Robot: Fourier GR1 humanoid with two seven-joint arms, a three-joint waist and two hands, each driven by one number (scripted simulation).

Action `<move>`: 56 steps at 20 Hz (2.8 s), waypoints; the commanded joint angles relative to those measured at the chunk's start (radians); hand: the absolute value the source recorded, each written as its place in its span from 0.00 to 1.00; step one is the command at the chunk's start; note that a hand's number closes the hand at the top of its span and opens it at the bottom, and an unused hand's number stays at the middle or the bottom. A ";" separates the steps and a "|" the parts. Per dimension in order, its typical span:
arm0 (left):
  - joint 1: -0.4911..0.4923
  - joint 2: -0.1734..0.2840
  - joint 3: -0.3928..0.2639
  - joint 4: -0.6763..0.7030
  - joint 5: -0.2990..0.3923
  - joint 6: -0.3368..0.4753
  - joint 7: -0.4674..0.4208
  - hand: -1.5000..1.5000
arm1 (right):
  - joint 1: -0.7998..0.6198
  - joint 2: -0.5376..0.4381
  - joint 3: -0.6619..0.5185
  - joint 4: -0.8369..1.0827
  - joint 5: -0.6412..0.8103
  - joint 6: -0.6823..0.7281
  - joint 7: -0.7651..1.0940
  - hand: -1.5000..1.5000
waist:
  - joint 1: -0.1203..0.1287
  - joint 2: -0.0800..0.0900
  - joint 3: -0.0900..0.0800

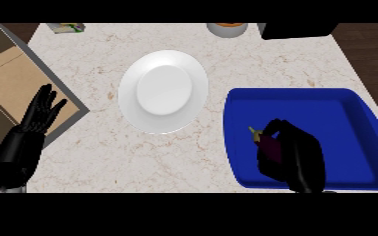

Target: Pick the eggplant from the tray and place it in the plate

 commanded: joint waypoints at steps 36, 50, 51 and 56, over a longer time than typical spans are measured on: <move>-0.123 -0.115 -0.069 0.201 -0.064 -0.047 0.033 0.50 | -0.627 0.565 -0.209 0.517 0.146 0.121 0.038 1.00 | 0.098 0.060 -0.024; -0.136 -0.124 -0.059 0.214 -0.074 -0.062 0.018 0.50 | -0.702 0.565 -0.276 0.717 -0.032 -0.317 0.062 0.00 | 0.116 0.064 -0.024; -0.122 -0.135 -0.083 0.194 -0.067 -0.076 0.033 0.50 | -0.737 0.566 -0.305 0.735 -0.032 -0.339 0.059 0.00 | 0.124 0.066 -0.023; -0.121 -0.113 -0.038 0.182 -0.061 -0.068 0.048 0.50 | -0.672 0.565 -0.328 0.661 -0.084 -0.541 -0.004 0.00 | 0.094 0.053 -0.022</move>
